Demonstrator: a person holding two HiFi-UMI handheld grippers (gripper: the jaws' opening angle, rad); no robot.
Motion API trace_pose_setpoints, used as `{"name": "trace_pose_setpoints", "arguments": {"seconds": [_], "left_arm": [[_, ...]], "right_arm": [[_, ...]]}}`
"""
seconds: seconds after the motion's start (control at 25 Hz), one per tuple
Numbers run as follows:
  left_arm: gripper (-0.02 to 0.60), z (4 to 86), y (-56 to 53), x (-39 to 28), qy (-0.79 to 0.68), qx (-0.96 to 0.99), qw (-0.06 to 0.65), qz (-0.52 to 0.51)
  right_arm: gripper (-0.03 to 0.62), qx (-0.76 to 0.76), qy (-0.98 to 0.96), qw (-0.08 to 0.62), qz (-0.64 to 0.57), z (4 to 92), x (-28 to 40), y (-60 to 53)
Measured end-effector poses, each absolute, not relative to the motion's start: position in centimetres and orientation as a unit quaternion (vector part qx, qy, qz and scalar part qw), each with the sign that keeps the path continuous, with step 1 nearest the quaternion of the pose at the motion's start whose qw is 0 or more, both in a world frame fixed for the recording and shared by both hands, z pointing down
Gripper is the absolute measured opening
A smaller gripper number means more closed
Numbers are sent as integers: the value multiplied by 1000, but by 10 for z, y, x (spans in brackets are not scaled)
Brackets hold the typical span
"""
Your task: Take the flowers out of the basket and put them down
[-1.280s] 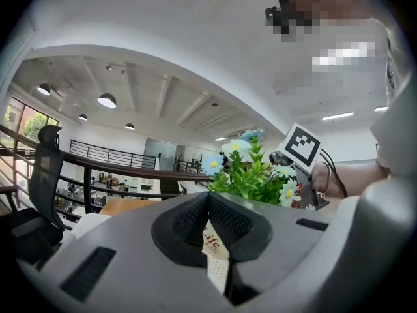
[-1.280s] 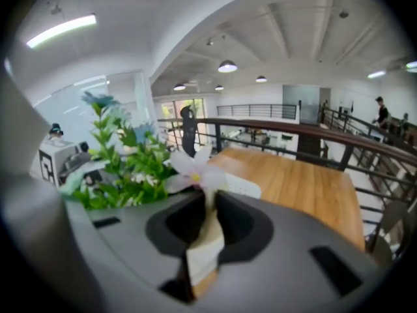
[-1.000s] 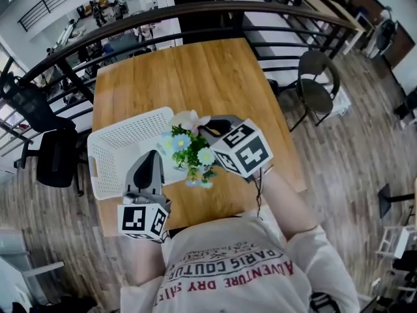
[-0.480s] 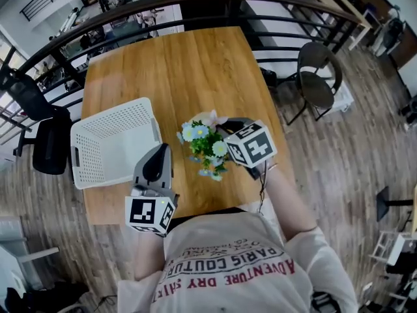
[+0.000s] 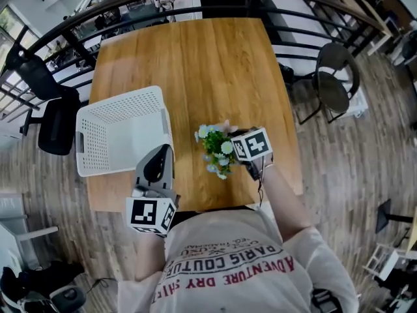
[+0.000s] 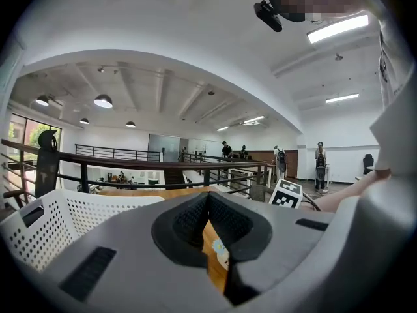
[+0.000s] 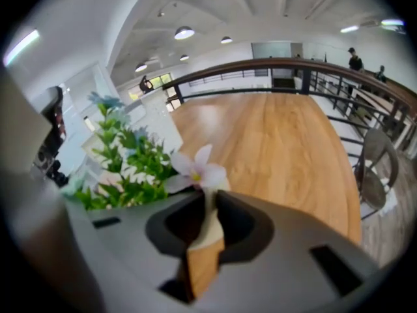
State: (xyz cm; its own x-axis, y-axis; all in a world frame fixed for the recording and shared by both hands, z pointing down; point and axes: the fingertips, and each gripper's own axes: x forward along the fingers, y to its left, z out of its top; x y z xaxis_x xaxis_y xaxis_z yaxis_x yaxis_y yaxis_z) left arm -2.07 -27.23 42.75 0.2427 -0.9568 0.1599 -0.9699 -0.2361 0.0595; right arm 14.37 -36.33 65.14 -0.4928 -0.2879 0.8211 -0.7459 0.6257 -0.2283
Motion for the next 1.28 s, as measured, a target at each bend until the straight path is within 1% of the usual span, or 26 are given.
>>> {"name": "trace_pose_setpoints", "arguments": {"seconds": [0.16, 0.28, 0.48, 0.68, 0.76, 0.88, 0.96, 1.04, 1.08, 1.16, 1.28], "left_arm": [[26, 435, -274, -30, -619, 780, 79, 49], [26, 440, -276, -36, -622, 777, 83, 52], [26, 443, -279, -43, -623, 775, 87, 54], [26, 444, -282, -50, -616, 780, 91, 58], [26, 444, -282, -54, -612, 783, 91, 61], [26, 440, -282, -62, -603, 791, 87, 63], [26, 436, -282, -70, -600, 793, 83, 62], [26, 431, -283, -78, -598, 795, 79, 60], [26, 428, -284, -81, -597, 797, 77, 59], [26, 424, -285, -85, -593, 800, 75, 53], [26, 414, -285, -92, -585, 806, 78, 34]], "right_arm": [[80, 308, -804, 385, 332, 668, 130, -361], [84, 307, -800, 387, 340, 676, 120, -364], [87, 315, -789, 372, 374, 685, 115, -366], [77, 331, -779, 394, 360, 690, 119, -368], [94, 337, -776, 395, 357, 689, 118, -368], [149, 355, -775, 394, 344, 680, 119, -368], [150, 370, -778, 381, 335, 665, 122, -368], [142, 389, -786, 355, 324, 642, 124, -370], [127, 396, -794, 339, 314, 627, 123, -371], [70, 400, -814, 306, 289, 597, 118, -374], [46, 395, -844, 263, 250, 556, 102, -371]]}}
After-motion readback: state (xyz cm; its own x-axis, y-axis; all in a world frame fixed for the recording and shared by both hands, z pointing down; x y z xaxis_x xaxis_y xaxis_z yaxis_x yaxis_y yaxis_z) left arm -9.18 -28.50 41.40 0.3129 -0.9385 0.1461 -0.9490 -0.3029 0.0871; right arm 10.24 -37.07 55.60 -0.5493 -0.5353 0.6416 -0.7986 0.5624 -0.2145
